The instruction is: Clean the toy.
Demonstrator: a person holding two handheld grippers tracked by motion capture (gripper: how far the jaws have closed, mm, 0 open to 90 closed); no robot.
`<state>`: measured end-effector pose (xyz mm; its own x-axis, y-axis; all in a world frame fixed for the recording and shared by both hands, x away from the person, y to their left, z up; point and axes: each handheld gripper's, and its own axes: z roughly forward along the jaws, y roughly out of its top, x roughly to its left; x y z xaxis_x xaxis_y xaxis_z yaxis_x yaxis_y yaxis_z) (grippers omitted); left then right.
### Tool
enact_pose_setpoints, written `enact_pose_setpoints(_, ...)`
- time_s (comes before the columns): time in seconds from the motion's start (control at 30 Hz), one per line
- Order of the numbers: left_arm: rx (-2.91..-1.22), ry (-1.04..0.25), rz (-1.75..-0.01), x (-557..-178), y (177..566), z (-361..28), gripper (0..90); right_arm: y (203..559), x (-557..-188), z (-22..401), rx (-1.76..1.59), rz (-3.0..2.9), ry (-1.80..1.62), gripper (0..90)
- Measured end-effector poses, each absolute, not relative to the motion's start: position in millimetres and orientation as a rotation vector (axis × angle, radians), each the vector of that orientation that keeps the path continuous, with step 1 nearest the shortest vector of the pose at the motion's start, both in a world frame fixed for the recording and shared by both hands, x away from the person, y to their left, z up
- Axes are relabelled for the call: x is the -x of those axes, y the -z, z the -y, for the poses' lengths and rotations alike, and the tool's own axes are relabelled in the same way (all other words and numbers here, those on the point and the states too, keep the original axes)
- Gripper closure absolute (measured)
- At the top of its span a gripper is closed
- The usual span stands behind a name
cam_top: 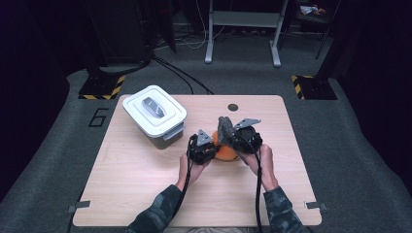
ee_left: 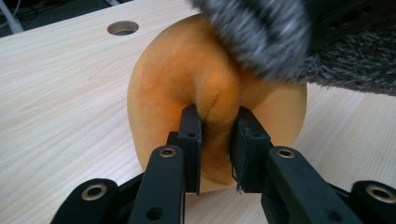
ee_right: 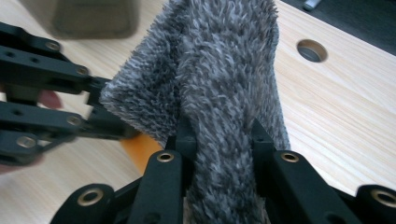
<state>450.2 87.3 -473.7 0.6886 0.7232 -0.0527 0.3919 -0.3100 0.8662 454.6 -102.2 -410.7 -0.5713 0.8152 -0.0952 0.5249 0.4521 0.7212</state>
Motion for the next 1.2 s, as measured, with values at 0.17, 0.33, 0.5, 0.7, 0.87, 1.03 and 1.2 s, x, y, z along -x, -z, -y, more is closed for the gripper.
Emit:
enact_pose_setpoints(0.17, -1.931, -0.419, -0.870, -451.1, 474.2, -88.7, 75.4, 418.4, -456.6, 115.7, -1.178, -2.267, -0.909, 73.0)
enact_pose_setpoints(0.33, -1.927, -0.416, -0.872, -451.4, 474.5, -88.7, 75.4, 427.8, -459.1, 132.4, -1.252, -2.253, -0.896, 73.0)
enact_pose_setpoints(0.5, -1.931, -0.420, -0.868, -451.7, 474.5, -88.2, 75.4, 439.6, -463.7, 147.0, -1.312, -2.250, -0.887, 72.9)
enact_pose_setpoints(0.7, -1.934, -0.406, -0.872, -453.3, 474.6, -90.7, 75.4, 461.8, -473.6, 164.1, -1.432, -2.251, -0.822, 73.0)
enact_pose_setpoints(0.87, -1.924, -0.404, -0.875, -454.5, 475.9, -91.7, 75.4, 483.9, -482.3, 166.7, -1.507, -2.280, -0.790, 73.0)
enact_pose_setpoints(1.03, -1.918, -0.405, -0.879, -454.3, 475.6, -92.1, 75.3, 489.8, -485.7, 169.3, -1.520, -2.299, -0.766, 73.0)
enact_pose_setpoints(1.2, -1.922, -0.398, -0.881, -454.5, 475.4, -94.1, 75.0, 467.4, -473.7, 178.7, -1.475, -2.222, -0.776, 73.1)
